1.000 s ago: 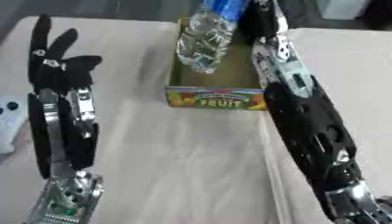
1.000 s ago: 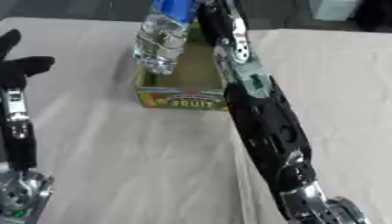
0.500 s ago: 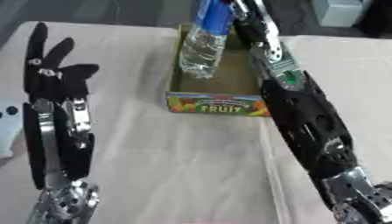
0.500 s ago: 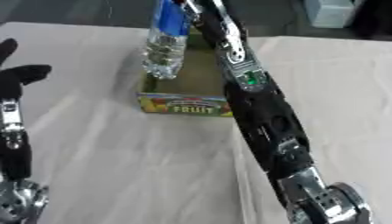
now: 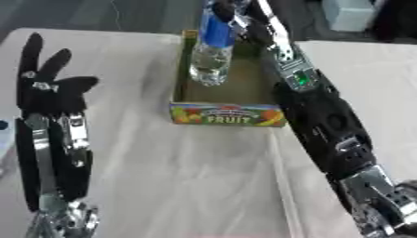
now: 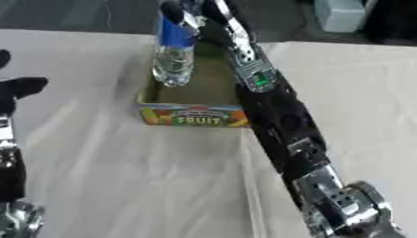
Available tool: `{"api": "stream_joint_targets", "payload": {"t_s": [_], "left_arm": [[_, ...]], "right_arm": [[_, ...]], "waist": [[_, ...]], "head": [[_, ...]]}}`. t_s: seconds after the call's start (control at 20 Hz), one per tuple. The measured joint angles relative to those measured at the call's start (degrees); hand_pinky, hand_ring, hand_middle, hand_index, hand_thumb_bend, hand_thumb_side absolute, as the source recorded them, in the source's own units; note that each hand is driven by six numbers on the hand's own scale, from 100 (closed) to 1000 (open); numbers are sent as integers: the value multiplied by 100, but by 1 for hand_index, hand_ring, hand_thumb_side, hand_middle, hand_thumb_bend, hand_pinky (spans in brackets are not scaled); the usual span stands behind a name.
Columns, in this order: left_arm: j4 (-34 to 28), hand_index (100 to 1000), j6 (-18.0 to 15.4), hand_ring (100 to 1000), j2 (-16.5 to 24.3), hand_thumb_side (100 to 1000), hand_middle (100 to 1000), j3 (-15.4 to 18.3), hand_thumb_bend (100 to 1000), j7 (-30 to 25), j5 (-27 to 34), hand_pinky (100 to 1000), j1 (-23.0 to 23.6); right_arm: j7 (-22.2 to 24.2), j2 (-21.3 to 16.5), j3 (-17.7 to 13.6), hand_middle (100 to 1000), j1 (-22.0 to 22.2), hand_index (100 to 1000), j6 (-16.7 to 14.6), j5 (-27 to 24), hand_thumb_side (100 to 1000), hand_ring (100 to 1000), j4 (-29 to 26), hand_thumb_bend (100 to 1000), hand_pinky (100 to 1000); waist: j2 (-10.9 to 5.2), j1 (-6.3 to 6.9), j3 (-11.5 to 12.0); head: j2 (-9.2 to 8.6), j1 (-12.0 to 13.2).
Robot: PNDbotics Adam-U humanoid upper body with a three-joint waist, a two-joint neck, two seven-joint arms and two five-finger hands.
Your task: Pick up objects on the table and place them in the box.
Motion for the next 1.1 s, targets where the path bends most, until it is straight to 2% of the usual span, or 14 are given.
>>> {"api": "stream_joint_targets", "payload": {"t_s": [0.45, 0.75, 1.1], "left_arm": [[0, 877, -5, 643, 3, 1000, 1000, -34, 102, -29, 19, 657, 40], [0, 878, -15, 642, 46, 1000, 1000, -73, 101, -82, 25, 657, 41], [0, 878, -44, 642, 49, 1000, 1000, -114, 101, -142, 53, 657, -3]], "right_arm": [[-107, -106, -6, 280, -358, 512, -430, 478, 587, 202, 434, 743, 100], [-269, -164, -172, 284, -658, 512, -460, 797, 584, 207, 809, 746, 100], [-493, -214, -363, 291, -772, 513, -434, 1220, 567, 215, 1156, 733, 100]], "waist": [[0, 0, 0], [0, -48, 71], [0, -93, 162]], "head": [[-47, -56], [-100, -113], [-152, -216]]}}
